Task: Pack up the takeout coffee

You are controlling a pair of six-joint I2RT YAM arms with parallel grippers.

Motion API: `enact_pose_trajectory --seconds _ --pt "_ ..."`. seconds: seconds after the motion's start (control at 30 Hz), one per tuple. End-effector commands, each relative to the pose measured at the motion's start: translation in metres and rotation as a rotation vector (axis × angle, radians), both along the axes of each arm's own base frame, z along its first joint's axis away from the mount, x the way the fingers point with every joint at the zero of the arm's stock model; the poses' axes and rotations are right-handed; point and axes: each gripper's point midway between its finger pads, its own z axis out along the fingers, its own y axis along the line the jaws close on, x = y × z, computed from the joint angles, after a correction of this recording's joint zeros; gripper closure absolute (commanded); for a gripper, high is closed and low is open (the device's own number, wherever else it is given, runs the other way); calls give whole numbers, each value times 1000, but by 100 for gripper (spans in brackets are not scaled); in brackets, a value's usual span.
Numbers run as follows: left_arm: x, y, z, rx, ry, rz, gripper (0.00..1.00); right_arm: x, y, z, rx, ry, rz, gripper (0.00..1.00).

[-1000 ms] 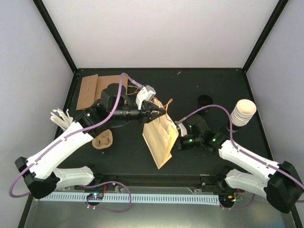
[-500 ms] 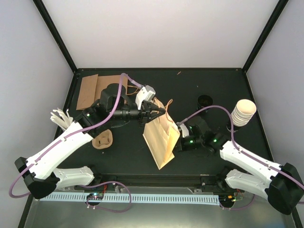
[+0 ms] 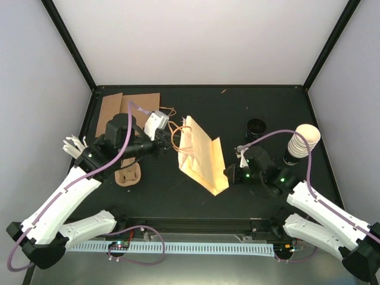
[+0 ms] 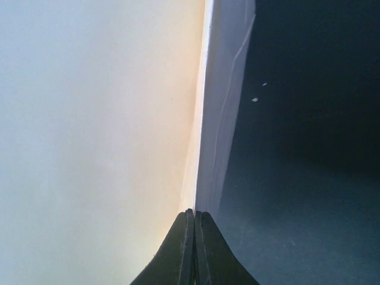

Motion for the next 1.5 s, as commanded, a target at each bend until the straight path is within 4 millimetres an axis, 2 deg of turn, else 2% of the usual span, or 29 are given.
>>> enact_pose_trajectory --seconds 0.0,0.1,0.33,0.63,0.87,1.07,1.23,1.3,1.47 --pt "20 43 -39 63 122 204 98 11 -20 13 -32 -69 -118 99" --pt "27 60 -64 66 197 264 98 14 -25 21 -8 -101 -154 99" --pt "32 77 -114 92 340 338 98 17 -34 30 17 -133 -219 99" --pt "41 96 -137 98 403 420 99 19 -49 42 51 -174 -305 99" --pt "46 108 -154 111 452 468 98 18 -60 43 54 -181 -361 99" --pt "48 119 -158 89 467 507 99 17 -70 45 83 -201 -412 99" --pt "48 121 -154 64 461 503 98 16 -75 34 78 -182 -446 97" --pt "48 122 -149 61 452 504 99 16 -73 25 73 -163 -448 97" --pt "49 130 -120 68 383 538 98 16 -71 2 63 -120 -455 97"
